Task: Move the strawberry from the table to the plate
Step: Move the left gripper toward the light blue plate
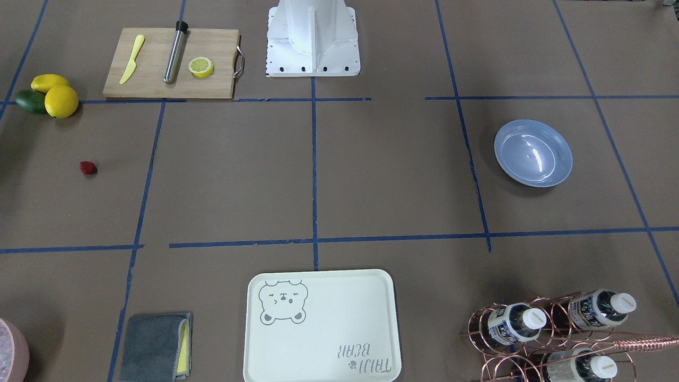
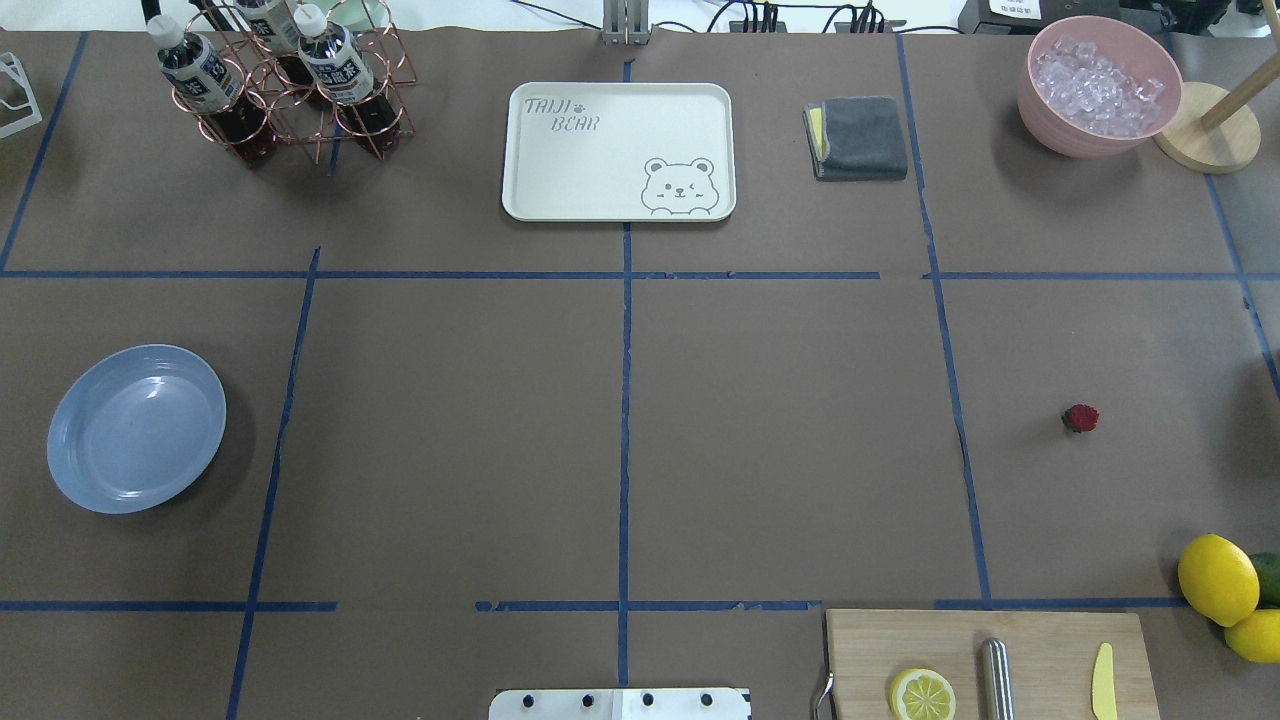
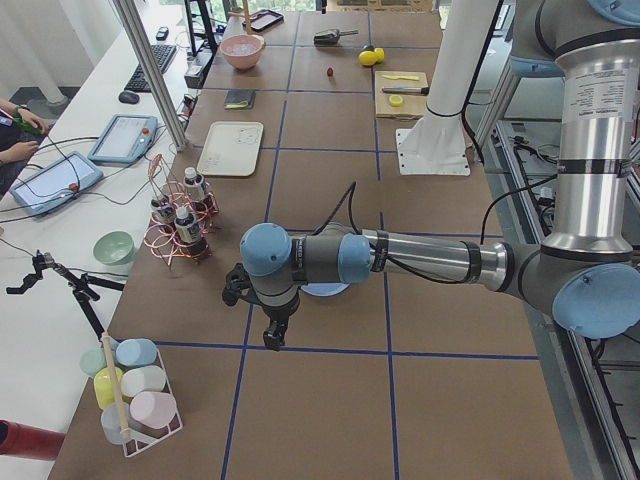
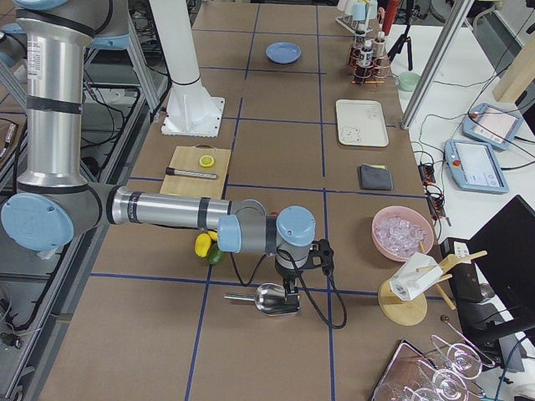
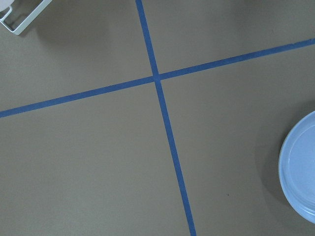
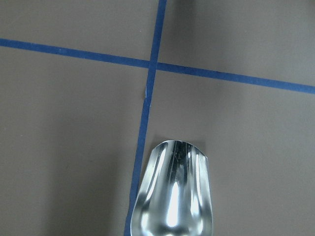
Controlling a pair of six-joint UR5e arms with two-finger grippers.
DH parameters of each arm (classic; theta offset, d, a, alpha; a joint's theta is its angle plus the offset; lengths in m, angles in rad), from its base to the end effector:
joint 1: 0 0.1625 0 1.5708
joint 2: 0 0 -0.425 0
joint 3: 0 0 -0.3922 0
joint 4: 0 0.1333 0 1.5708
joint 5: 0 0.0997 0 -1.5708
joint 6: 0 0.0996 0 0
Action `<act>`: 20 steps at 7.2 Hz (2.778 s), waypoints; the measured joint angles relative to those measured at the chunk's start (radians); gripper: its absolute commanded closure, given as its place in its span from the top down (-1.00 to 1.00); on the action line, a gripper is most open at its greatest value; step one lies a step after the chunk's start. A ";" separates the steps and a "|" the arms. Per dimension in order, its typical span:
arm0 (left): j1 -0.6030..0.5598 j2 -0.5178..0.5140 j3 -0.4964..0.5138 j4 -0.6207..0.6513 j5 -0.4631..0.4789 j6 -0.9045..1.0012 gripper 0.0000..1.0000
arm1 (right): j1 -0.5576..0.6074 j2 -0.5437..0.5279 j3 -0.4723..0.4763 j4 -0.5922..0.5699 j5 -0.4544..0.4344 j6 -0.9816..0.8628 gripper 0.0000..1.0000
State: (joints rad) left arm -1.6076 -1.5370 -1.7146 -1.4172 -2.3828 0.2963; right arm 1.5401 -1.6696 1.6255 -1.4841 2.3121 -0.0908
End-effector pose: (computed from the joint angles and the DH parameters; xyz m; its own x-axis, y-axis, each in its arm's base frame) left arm -0.0784 -0.4695 0.6170 0.6672 0.2371 -0.7061 -0.1653 0.9715 0.1700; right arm 0.0521 -0.4544 0.6719 0.7305 -0.1417 0.6680 0.0973 0.9898 0.1036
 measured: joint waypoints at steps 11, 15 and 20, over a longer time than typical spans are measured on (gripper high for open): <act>0.091 0.000 0.088 -0.890 0.011 -0.077 1.00 | -0.003 0.076 -0.014 0.137 0.060 0.130 1.00; 0.341 0.083 0.147 -1.153 0.077 -0.580 0.49 | -0.003 0.059 -0.019 0.151 0.068 0.125 1.00; 0.615 0.166 0.273 -1.500 0.273 -1.161 0.29 | -0.003 0.049 -0.019 0.154 0.069 0.123 1.00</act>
State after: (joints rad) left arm -0.9927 -1.3709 -1.4416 -2.9171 -2.1100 -0.8642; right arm 1.5371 -1.6208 1.6061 -1.3300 2.3807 0.0322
